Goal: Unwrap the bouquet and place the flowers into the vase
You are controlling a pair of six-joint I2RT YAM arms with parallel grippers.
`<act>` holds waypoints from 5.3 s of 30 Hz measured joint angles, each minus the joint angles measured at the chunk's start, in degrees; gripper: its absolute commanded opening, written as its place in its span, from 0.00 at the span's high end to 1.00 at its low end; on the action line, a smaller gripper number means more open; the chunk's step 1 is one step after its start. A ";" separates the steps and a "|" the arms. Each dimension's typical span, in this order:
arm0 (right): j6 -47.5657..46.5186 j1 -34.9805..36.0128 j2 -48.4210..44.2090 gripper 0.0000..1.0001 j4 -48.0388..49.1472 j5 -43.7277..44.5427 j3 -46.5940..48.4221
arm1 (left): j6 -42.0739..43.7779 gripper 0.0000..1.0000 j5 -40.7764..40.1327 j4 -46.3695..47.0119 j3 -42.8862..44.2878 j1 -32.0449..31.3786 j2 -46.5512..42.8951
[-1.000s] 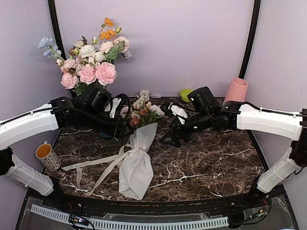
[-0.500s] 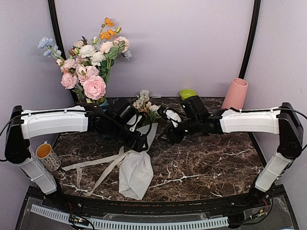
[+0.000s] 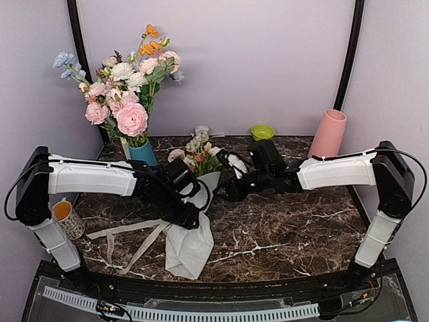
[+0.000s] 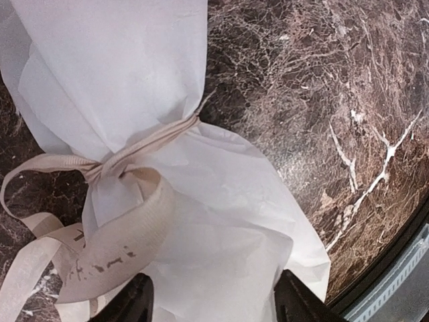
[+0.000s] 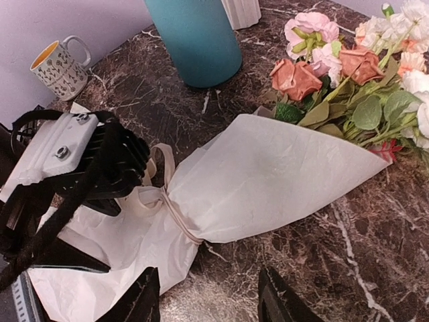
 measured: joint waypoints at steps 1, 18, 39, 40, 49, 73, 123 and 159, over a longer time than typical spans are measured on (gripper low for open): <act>0.07 0.20 0.48 0.53 0.17 -0.37 -0.04 | -0.24 0.43 -0.02 0.46 -0.79 0.00 -0.02; -1.07 9.57 15.50 0.83 -0.81 -5.49 6.03 | 3.67 0.64 2.01 16.06 -22.60 -0.04 -12.66; 3.58 11.34 22.18 0.85 9.99 -13.46 6.27 | -0.96 0.24 1.14 18.29 -24.24 -0.07 -16.61; 4.20 11.10 21.31 0.82 11.63 -13.44 4.20 | -1.51 0.25 0.44 18.23 -24.30 -0.13 -16.46; 9.68 7.82 10.14 0.72 18.60 -13.57 -9.84 | -3.72 0.27 -3.93 17.22 -24.87 -0.20 -15.74; 2.64 8.83 1.79 0.65 22.64 -4.94 -12.76 | 1.97 0.89 -3.37 29.20 -33.83 0.07 -19.23; -14.82 16.50 11.10 1.00 11.34 7.87 -0.35 | 13.49 1.00 10.03 38.58 -42.84 0.31 -30.14; -14.16 17.29 12.04 0.96 3.26 9.11 6.10 | 14.62 1.00 8.52 36.46 -39.60 0.48 -28.15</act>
